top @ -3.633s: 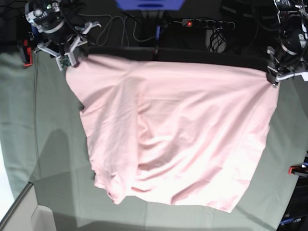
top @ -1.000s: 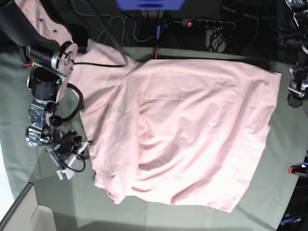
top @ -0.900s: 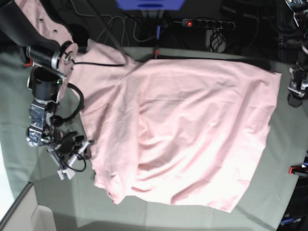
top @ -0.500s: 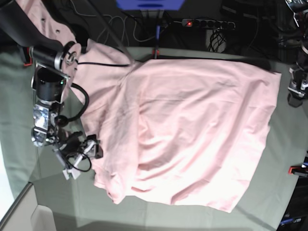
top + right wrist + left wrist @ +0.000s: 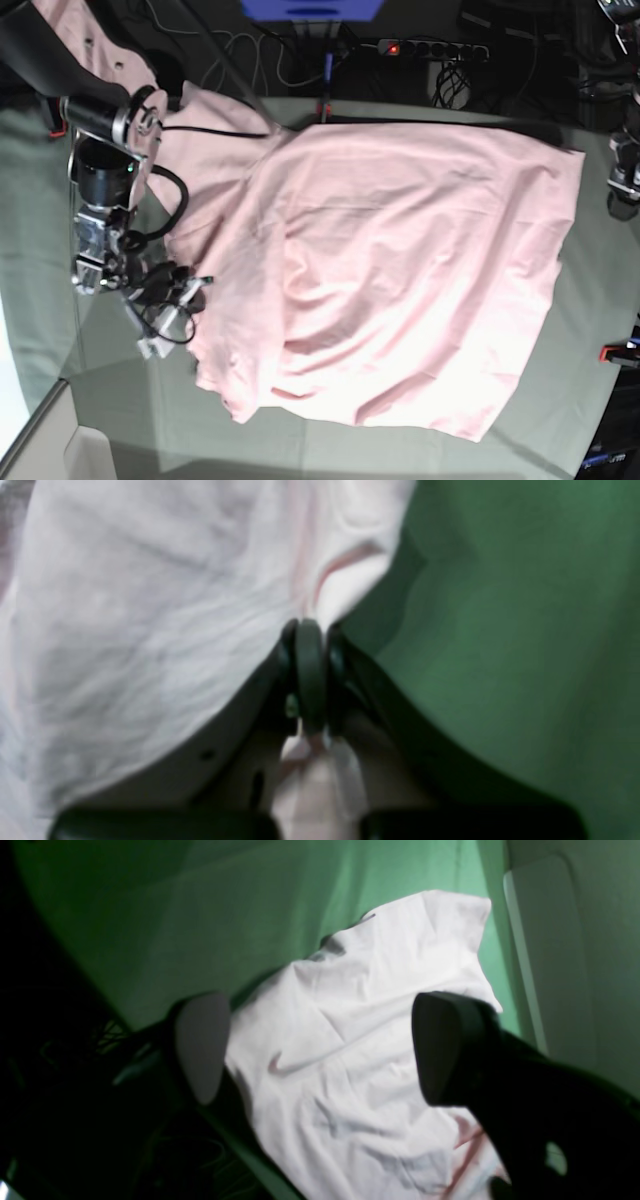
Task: Layout the t-shirt on the table in an organized manner, then fold the t-shirt properly
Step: 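Grasp the shirt's sleeve corner with the right gripper, then pull the shirt corner with the right gripper to straighten it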
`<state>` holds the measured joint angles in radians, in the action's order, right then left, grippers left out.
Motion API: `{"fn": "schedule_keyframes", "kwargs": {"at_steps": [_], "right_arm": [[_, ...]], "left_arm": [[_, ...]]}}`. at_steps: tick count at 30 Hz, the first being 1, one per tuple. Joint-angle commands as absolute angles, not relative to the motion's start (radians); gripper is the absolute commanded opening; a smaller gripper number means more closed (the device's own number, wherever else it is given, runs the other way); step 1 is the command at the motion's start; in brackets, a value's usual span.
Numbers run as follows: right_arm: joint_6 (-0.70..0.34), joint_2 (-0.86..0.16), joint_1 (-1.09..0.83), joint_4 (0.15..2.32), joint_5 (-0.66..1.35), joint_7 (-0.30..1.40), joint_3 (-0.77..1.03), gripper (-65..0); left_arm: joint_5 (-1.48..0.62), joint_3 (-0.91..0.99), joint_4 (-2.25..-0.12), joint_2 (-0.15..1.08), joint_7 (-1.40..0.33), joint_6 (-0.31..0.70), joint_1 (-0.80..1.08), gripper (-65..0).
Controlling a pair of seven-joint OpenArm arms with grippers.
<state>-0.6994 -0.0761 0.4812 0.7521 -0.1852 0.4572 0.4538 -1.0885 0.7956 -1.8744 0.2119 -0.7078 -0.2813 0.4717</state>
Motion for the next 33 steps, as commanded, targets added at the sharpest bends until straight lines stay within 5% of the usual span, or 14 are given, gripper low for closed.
{"fn": "schedule_keyframes", "kwargs": {"at_steps": [1,11,21,33], "right_arm": [[-0.698,-0.091,0.49,0.829,-0.163,0.43,0.486,-65.0],[-0.698,-0.087,0.217,1.437,-0.163,0.704,0.728,-65.0],[-0.698,-0.064,-0.019,1.603,-0.163,0.739,0.759,-64.8],[-0.698,0.005,-0.15,1.817,-0.165,0.74,0.757,-32.0]], "left_arm": [[-1.098,0.8,-1.89,0.223,-0.708,-0.282,0.473,-9.6],[-1.096,0.754,-1.824,0.228,-0.71,-0.282,0.326,-9.4],[-0.966,0.503,-1.534,0.228,-0.71,-0.286,0.053,-9.3],[-0.915,0.453,-1.471,0.229,-0.704,-0.286,0.048,-9.3]]}}
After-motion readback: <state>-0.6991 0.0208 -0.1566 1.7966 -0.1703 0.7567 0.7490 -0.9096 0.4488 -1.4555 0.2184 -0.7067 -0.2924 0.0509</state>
